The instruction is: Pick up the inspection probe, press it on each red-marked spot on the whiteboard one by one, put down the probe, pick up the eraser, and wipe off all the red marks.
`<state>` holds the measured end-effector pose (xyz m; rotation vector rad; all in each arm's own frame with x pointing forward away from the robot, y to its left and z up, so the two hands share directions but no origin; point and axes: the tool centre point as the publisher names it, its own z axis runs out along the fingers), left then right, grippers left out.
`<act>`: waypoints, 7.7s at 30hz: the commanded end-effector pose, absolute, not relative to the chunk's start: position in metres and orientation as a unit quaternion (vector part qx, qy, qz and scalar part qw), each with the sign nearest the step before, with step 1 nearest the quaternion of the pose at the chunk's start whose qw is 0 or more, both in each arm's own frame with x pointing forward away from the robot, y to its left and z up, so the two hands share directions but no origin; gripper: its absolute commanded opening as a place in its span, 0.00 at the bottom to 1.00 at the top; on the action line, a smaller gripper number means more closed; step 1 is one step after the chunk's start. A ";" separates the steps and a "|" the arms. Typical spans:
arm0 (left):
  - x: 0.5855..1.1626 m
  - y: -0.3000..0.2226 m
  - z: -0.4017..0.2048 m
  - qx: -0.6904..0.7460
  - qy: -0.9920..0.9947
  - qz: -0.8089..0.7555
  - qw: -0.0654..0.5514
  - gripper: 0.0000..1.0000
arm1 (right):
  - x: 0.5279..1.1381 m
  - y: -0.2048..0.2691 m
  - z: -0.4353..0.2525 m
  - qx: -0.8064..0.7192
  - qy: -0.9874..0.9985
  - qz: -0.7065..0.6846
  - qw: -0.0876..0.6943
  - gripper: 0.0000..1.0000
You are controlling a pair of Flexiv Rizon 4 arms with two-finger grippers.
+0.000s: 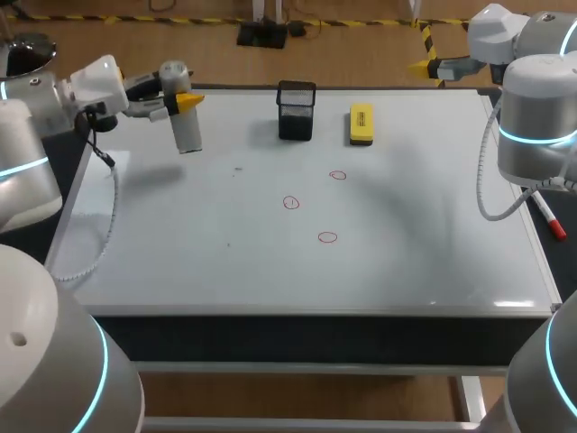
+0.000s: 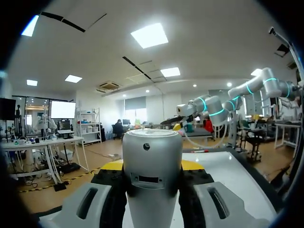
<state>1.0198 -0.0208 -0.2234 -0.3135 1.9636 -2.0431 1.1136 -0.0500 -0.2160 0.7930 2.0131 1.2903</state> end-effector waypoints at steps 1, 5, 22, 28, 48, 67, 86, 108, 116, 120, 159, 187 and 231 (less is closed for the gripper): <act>1.024 -0.016 -0.229 -0.104 0.677 -0.715 0.142 0.00 | 1.114 -0.050 -0.216 0.300 0.761 0.488 0.306 1.00; 1.028 -0.015 -0.229 -0.113 0.680 -0.710 0.143 0.00 | 1.114 -0.050 -0.216 0.300 0.761 0.488 0.306 1.00; 1.029 -0.014 -0.229 -0.113 0.680 -0.710 0.143 0.00 | 1.121 -0.046 -0.220 0.270 0.783 0.486 0.280 1.00; 1.029 -0.014 -0.229 -0.113 0.680 -0.710 0.143 0.00 | 1.149 -0.014 -0.233 0.094 0.878 0.429 0.190 1.00; 1.029 -0.014 -0.229 -0.113 0.680 -0.710 0.143 0.00 | 1.171 0.044 -0.279 -0.352 0.916 0.148 0.125 1.00; 1.029 -0.014 -0.229 -0.113 0.680 -0.710 0.143 0.00 | 1.167 0.054 -0.296 -0.436 0.884 0.076 0.149 1.00; 1.029 -0.014 -0.229 -0.113 0.680 -0.710 0.143 0.00 | 1.167 0.055 -0.334 -0.587 0.806 0.037 0.061 1.00; 1.029 -0.014 -0.229 -0.113 0.680 -0.710 0.143 0.00 | 1.147 0.065 -0.394 -0.634 0.768 0.073 0.050 1.00; 1.029 -0.014 -0.229 -0.113 0.680 -0.710 0.143 0.00 | 1.143 0.066 -0.411 -0.647 0.759 0.056 0.050 1.00; 1.029 -0.014 -0.229 -0.113 0.680 -0.710 0.143 0.00 | 1.141 0.064 -0.416 -0.659 0.750 0.031 0.044 1.00; 1.029 -0.014 -0.229 -0.113 0.680 -0.710 0.143 0.00 | 1.145 0.049 -0.404 -0.670 0.742 0.002 0.016 0.00; 1.029 -0.014 -0.229 -0.113 0.680 -0.710 0.143 0.00 | 1.111 -0.061 -0.320 -0.572 0.819 0.001 0.039 0.00; 1.013 -0.093 -0.213 -0.038 0.684 -0.724 0.085 0.00 | 1.074 -0.110 -0.320 -0.509 0.860 0.005 0.049 0.00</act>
